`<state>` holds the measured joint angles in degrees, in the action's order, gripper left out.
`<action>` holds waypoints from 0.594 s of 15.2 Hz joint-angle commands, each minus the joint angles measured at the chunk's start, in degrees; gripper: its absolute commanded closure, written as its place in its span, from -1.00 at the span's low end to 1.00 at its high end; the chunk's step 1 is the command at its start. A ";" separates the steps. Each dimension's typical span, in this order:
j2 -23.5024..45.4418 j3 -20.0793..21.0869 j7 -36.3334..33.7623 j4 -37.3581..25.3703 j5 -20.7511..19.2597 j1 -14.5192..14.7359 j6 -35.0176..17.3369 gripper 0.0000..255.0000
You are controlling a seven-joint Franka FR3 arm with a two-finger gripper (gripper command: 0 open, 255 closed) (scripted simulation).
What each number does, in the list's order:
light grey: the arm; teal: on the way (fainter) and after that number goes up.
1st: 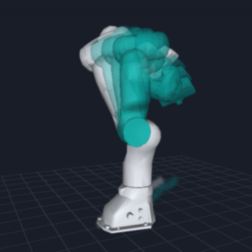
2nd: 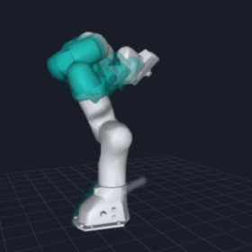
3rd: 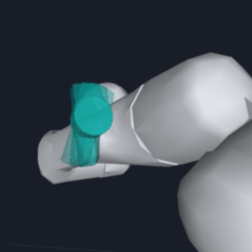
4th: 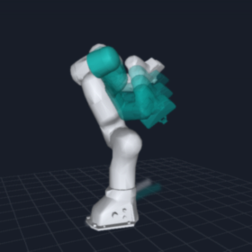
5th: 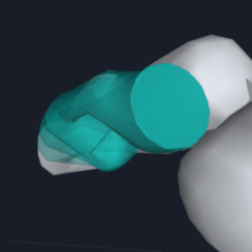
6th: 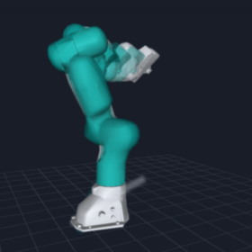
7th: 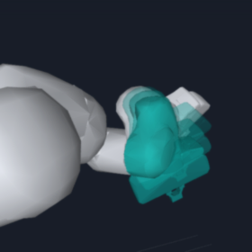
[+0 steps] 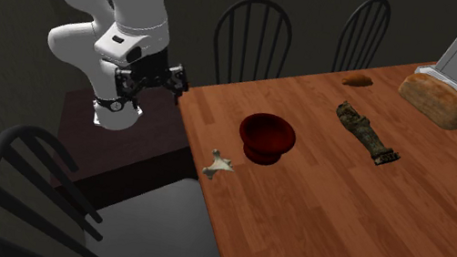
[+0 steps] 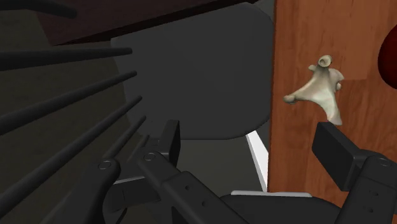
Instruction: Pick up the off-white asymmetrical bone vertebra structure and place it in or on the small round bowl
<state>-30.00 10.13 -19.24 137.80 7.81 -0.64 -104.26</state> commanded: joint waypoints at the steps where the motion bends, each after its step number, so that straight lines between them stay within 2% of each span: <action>1: 3.35 1.21 -2.17 0.06 1.16 0.15 -3.21 -1.00; 9: 19.18 5.20 -9.94 -2.82 3.98 0.64 -15.33 -1.00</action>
<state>-12.84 14.93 -28.30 135.12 11.48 -0.05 -117.77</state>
